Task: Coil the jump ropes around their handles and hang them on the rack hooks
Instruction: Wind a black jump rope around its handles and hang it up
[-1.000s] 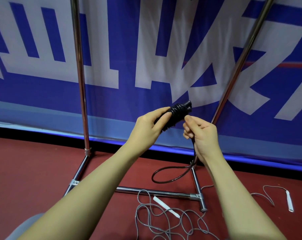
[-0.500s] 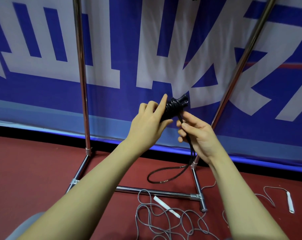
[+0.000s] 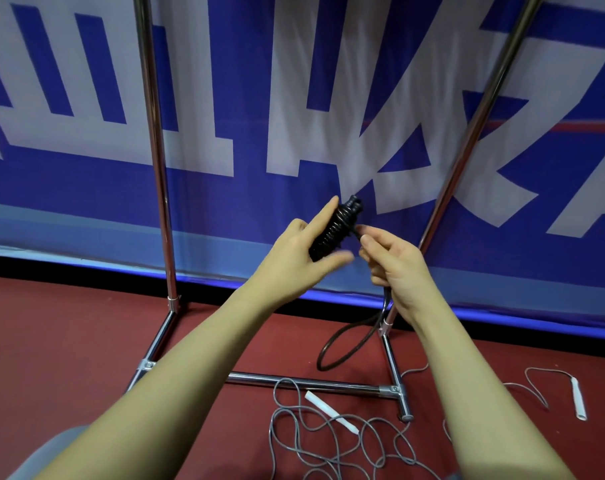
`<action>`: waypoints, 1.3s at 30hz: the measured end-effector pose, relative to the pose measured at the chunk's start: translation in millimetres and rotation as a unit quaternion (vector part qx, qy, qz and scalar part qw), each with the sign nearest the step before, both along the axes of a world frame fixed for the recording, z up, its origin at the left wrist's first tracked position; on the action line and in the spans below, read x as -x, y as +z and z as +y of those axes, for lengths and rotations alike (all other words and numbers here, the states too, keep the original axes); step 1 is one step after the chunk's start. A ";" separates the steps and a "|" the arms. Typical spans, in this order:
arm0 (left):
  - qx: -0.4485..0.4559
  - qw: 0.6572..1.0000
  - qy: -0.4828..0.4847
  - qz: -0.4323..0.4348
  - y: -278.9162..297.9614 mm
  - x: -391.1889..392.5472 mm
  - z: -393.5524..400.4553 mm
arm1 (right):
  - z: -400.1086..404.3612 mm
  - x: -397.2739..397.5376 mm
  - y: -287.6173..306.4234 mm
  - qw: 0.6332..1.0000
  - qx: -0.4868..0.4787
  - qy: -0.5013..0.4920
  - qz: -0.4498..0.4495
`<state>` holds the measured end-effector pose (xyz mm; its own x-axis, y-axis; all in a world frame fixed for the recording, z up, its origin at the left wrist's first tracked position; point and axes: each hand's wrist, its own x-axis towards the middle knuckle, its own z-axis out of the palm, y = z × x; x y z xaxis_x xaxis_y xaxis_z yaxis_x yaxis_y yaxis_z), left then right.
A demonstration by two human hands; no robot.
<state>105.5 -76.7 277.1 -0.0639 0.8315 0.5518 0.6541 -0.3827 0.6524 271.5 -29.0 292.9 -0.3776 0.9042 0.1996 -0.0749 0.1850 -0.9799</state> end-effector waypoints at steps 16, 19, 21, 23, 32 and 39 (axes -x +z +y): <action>-0.108 0.994 0.007 0.005 6.0 -2.8 -3.8 | 1.3 4.7 0.9 0.997 -0.057 -0.033 0.034; -0.054 0.992 -0.050 -0.103 5.3 -9.9 -6.6 | 0.4 3.6 0.9 0.996 -0.018 -0.020 0.082; -0.033 0.993 -0.043 -0.108 6.4 -11.9 -8.0 | -0.9 3.5 1.1 0.995 -0.004 -0.022 0.102; -0.010 0.997 -0.019 -0.076 7.9 -14.1 -7.9 | -2.2 4.7 0.1 0.993 -0.001 -0.035 0.109; -0.097 0.965 0.204 0.135 8.6 -16.9 -2.9 | -9.7 11.9 2.9 0.992 0.003 0.009 0.122; -0.082 0.984 0.032 -0.155 20.6 -11.4 -11.7 | -10.6 12.3 1.5 0.984 0.059 0.069 0.155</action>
<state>116.9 -88.3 297.7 -0.2989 0.7214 0.6248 0.4594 -0.4651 0.7567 259.2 -39.6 294.4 -0.4363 0.8723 0.2208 -0.3898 0.0380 -0.9201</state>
